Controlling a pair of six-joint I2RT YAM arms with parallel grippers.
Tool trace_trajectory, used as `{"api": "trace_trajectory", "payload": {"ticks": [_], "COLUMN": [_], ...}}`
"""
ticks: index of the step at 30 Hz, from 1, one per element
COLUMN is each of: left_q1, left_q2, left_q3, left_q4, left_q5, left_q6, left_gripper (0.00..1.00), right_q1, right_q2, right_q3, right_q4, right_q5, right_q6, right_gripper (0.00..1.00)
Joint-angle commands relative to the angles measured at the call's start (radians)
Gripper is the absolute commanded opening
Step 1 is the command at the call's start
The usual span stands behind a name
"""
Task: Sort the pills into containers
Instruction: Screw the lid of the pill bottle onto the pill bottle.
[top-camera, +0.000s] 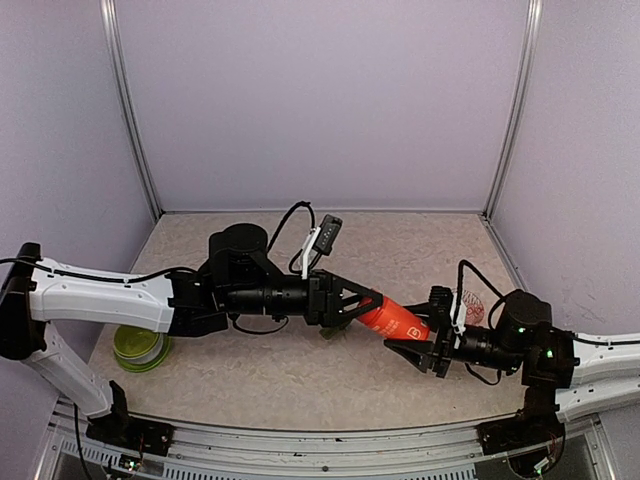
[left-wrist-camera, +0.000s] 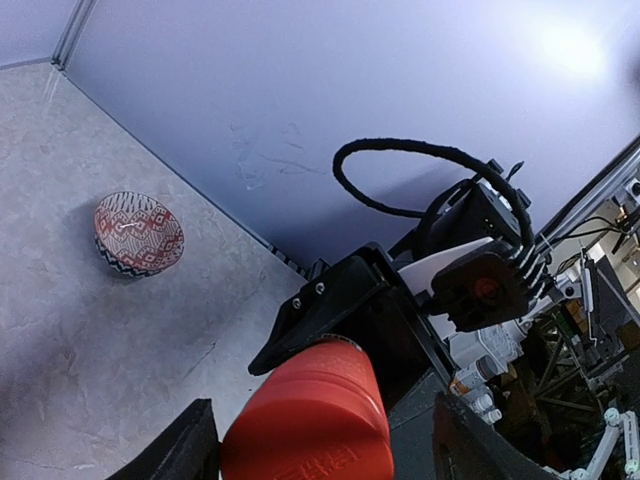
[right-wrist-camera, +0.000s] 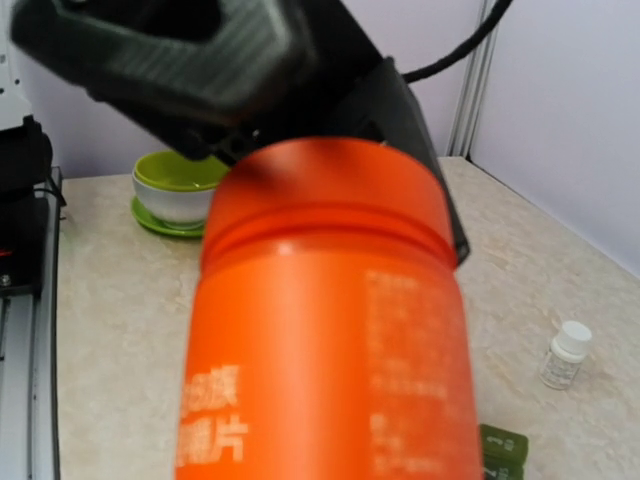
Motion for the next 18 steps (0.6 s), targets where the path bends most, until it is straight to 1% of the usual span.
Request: {"api": "trace_trajectory", "payload": {"ticks": [1,7,9,13,14,18], "left_q1": [0.002,0.002,0.002,0.002,0.002,0.002], "left_q2": [0.021,0.037,0.037,0.037,0.038,0.042], "left_q3": [0.040,0.041,0.038,0.037,0.035,0.035], "left_q4": [-0.012,-0.014,-0.011,-0.004,0.000,0.014], "left_q5": [0.051,0.081,0.082,0.087,0.090,0.109], "left_q6": [0.006,0.002,0.005,0.009,0.009,0.020], "left_gripper": [0.68,0.55,0.54,0.48,0.46,0.42], "right_q1": [0.008,0.009,0.009,0.009,0.009,0.009], "right_q2": [-0.004,-0.002,0.000,0.005,0.006,0.005], "right_q3": [-0.003,-0.006,-0.006,-0.007,-0.007,-0.009], "right_q4": [-0.005,0.003,0.002,0.005,0.007,0.034], "right_q5": [0.024,0.060,0.064,0.074,0.097,0.110], "right_q6": [-0.016,-0.012,-0.013,-0.009,-0.005,0.046], "right_gripper": [0.00,0.00,0.00,0.00,0.00,0.00]}}
